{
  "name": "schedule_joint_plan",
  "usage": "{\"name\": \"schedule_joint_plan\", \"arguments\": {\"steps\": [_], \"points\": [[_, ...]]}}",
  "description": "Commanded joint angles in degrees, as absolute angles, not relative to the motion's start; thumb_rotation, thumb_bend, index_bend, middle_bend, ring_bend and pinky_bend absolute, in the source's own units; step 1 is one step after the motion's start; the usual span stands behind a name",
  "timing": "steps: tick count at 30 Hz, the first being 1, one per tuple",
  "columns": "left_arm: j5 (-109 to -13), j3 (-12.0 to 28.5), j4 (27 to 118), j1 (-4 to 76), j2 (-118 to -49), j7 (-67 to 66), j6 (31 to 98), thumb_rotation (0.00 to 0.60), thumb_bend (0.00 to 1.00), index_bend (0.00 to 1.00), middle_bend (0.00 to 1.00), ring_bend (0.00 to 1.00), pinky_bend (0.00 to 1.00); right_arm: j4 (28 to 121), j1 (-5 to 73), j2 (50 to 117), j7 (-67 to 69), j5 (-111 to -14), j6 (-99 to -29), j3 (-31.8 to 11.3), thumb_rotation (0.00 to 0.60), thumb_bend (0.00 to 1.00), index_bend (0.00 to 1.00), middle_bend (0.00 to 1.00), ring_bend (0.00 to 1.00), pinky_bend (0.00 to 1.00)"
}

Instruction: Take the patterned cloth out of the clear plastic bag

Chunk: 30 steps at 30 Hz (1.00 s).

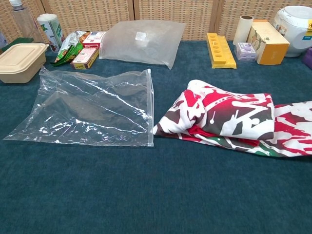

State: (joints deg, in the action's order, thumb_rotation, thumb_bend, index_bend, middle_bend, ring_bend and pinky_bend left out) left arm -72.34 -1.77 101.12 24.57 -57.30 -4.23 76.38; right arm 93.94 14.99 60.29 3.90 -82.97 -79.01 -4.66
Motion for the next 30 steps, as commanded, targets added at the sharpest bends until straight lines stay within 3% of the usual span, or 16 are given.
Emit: {"name": "schedule_joint_plan", "arguments": {"steps": [1,12,20,30], "points": [[-79.63,-6.47,103.98,13.35,-56.56,-1.72,88.2,0.394,0.11,0.13,0.1,0.02,0.11,93.03,14.17,61.12,3.79,-82.88,-79.65,-4.46,0.332,0.14,0.19,0.28,0.33,0.28],[-85.45,-9.99,101.1,1.67,-58.65,-0.27,99.19,0.392,0.11,0.16,0.12,0.03,0.11,93.44,11.79,61.87,1.48,-81.98,-80.29,-3.41,0.332,0.14,0.22,0.3,0.33,0.28],[-87.31,-10.7,101.23,-2.21,-58.57,-1.84,100.64,0.394,0.11,0.17,0.12,0.04,0.11,94.05,8.92,61.84,1.89,-82.54,-82.65,-2.31,0.338,0.14,0.23,0.3,0.33,0.27],[-88.03,-8.37,103.7,-2.36,-57.83,-2.39,98.83,0.397,0.11,0.17,0.12,0.04,0.11,92.07,6.57,62.32,4.46,-84.09,-85.53,-2.17,0.338,0.14,0.24,0.31,0.33,0.26]]}}
